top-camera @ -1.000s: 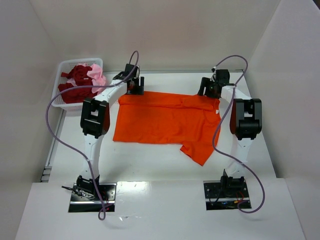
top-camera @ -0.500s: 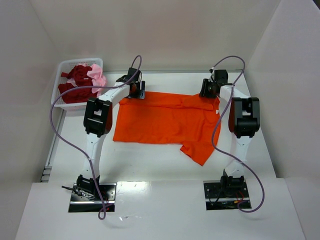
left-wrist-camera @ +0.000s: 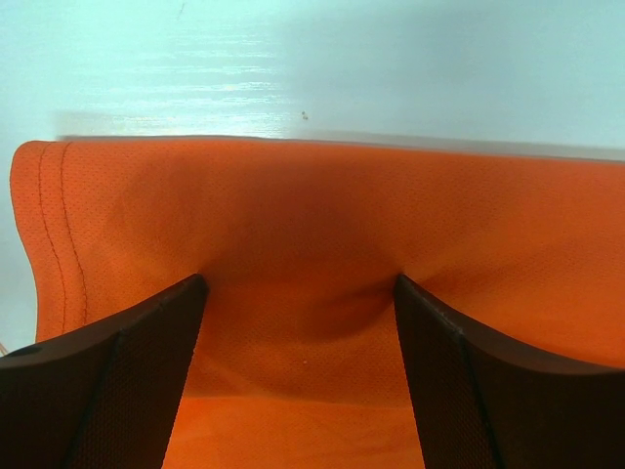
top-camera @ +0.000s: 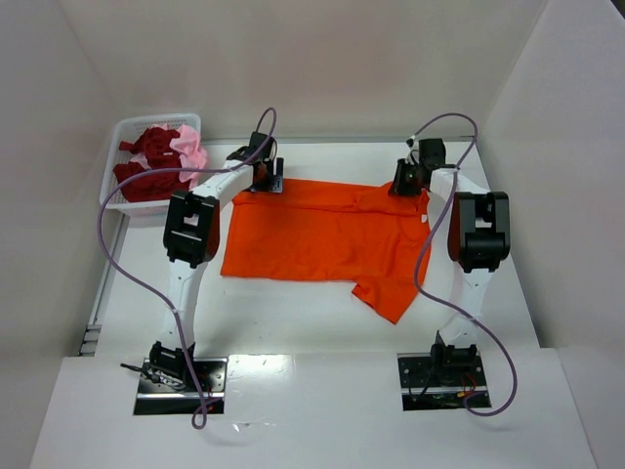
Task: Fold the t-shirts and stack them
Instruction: Fold the flattened tshirt in 1/3 of the way
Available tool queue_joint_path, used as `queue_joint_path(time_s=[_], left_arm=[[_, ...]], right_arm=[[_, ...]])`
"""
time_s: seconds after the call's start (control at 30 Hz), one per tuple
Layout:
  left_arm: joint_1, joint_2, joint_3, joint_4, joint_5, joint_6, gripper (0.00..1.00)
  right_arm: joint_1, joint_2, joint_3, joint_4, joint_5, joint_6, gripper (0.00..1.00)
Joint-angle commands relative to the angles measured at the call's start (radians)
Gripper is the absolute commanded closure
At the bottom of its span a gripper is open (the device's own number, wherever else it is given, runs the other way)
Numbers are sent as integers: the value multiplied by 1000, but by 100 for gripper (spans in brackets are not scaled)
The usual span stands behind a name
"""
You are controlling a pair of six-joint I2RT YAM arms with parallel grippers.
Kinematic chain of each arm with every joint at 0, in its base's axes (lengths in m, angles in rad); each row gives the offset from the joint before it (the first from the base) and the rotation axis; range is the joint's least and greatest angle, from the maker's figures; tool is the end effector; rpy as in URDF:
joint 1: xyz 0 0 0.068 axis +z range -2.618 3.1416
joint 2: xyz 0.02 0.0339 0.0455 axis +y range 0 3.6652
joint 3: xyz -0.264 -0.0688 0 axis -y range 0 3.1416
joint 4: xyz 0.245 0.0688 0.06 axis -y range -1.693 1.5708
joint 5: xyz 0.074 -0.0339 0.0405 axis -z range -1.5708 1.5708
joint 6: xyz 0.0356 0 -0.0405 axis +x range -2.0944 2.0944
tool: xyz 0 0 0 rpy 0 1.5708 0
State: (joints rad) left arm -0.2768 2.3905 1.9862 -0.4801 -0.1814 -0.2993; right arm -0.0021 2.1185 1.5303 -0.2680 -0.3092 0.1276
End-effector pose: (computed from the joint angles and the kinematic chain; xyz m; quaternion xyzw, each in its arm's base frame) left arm 0.5125 -0.1389 0.1681 -0.0410 0.9374 -0.0134 0.3455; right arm 0.4653 0.0099 0.1713 0.0062 0.9272 0.1656 0.3358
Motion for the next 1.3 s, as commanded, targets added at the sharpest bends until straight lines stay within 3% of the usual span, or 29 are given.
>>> queue_joint_path(time_s=[0.0, 0.17, 0.5, 0.7, 0.9, 1.2, 1.27], left_arm=[[5, 45, 17, -38, -1, -12, 15], [14, 45, 17, -38, -1, -12, 15], [14, 36, 17, -38, 8, -12, 15], [14, 27, -1, -38, 17, -12, 15], [14, 27, -1, -38, 26, -12, 15], [14, 27, -1, -29, 36, -12, 15], [14, 27, -1, -29, 36, -12, 15]], right_arm=[[11, -113, -44, -57, -62, -19, 79], [11, -242, -148, -105, -102, -28, 79], [11, -411, -352, -201, -160, -19, 64], [11, -500, -360, -186, -32, -8, 46], [11, -407, -216, -134, 76, -8, 20], [11, -149, -7, -92, 74, -8, 18], [11, -118, 14, -108, 74, -8, 21]])
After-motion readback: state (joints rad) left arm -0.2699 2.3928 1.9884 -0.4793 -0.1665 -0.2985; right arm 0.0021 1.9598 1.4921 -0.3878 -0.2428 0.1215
